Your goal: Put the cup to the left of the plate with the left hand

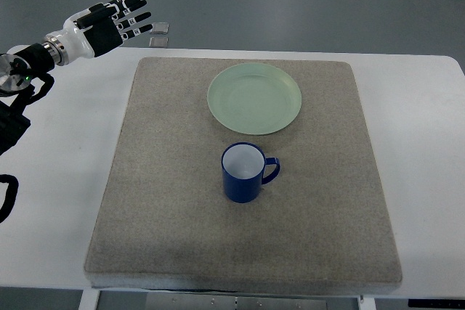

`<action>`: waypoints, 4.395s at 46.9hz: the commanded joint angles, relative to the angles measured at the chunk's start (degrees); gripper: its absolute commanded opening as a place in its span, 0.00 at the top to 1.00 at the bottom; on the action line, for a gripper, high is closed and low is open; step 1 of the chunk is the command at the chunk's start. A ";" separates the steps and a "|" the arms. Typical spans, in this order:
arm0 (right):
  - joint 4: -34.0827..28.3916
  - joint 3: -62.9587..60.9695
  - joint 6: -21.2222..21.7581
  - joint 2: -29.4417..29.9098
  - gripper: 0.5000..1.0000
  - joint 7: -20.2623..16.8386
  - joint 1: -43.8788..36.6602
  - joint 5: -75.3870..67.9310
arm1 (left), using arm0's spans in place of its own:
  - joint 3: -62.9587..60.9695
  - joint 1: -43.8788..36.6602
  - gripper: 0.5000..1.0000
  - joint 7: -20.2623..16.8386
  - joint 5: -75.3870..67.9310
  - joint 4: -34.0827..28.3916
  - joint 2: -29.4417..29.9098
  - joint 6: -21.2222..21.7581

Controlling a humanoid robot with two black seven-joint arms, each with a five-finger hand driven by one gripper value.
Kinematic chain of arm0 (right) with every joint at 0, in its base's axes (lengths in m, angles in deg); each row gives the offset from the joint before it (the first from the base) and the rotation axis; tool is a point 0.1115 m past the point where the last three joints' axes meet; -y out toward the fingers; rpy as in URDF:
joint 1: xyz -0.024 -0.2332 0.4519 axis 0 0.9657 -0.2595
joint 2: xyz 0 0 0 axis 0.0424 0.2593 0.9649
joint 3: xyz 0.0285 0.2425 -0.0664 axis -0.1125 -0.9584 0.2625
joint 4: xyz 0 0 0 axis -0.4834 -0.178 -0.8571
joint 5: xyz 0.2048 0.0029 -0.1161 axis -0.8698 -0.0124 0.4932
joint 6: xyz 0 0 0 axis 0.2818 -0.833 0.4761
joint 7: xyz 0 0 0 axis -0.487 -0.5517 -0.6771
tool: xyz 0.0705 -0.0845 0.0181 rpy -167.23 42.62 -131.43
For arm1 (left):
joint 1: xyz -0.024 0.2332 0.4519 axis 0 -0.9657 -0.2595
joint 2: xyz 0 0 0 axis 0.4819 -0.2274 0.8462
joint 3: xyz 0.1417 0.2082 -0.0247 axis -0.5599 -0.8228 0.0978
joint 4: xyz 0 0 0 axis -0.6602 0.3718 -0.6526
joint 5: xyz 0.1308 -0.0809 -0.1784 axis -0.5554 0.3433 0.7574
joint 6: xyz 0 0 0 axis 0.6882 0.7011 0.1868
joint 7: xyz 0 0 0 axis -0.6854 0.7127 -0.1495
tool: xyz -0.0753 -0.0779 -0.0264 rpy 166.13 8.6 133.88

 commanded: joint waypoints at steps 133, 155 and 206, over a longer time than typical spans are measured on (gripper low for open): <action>0.00 0.00 0.00 0.00 0.14 0.00 0.00 0.00 | -16.18 -29.20 0.00 -25.40 -42.97 45.70 1.18 -1.36; 0.00 0.00 0.00 0.00 0.14 0.00 0.00 0.00 | -17.58 -28.24 0.04 -25.22 -43.06 45.87 0.13 -1.54; 0.00 0.00 0.00 0.00 0.14 0.00 0.00 0.00 | -12.15 -26.57 0.77 -25.48 -43.68 46.66 1.10 -1.01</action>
